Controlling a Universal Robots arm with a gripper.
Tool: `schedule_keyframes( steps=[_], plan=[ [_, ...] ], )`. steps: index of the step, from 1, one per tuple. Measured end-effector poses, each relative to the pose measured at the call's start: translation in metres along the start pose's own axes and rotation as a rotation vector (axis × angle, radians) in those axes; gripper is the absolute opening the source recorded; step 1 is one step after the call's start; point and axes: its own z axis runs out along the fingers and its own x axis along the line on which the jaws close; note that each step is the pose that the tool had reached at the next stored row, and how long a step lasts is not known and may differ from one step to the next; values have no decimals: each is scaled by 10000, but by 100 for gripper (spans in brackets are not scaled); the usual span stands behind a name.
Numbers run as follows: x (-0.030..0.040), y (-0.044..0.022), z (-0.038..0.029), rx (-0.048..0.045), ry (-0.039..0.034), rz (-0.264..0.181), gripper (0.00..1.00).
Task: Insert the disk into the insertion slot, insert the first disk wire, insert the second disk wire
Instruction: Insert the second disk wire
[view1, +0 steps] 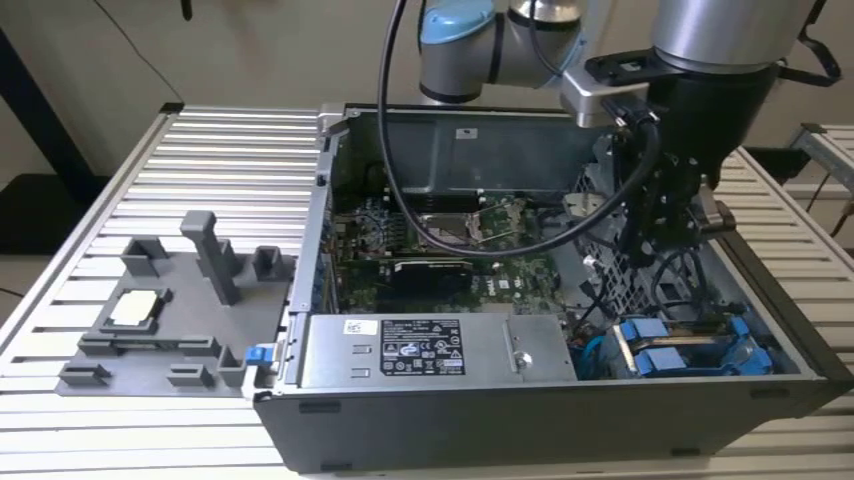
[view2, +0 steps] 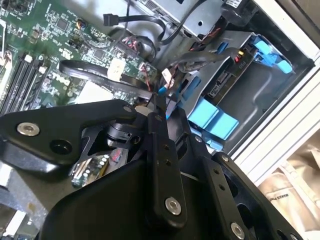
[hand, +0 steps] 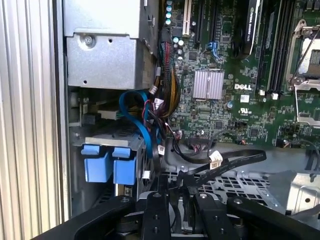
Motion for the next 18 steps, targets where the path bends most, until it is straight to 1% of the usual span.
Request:
schedule_keyframes(
  steps=[2,6,13,14,15,16,18],
  plan=[
    [-1,0,7,31,3,-14,27],
    [-1,2,18,33,0,-22,27],
    [-1,3,21,31,28,-28,27],
    [-1,3,20,31,33,-29,24],
    [-1,3,20,31,36,-29,24],
    [-1,3,20,30,41,-30,18],
    [-1,3,20,30,49,-31,18]
  ],
)
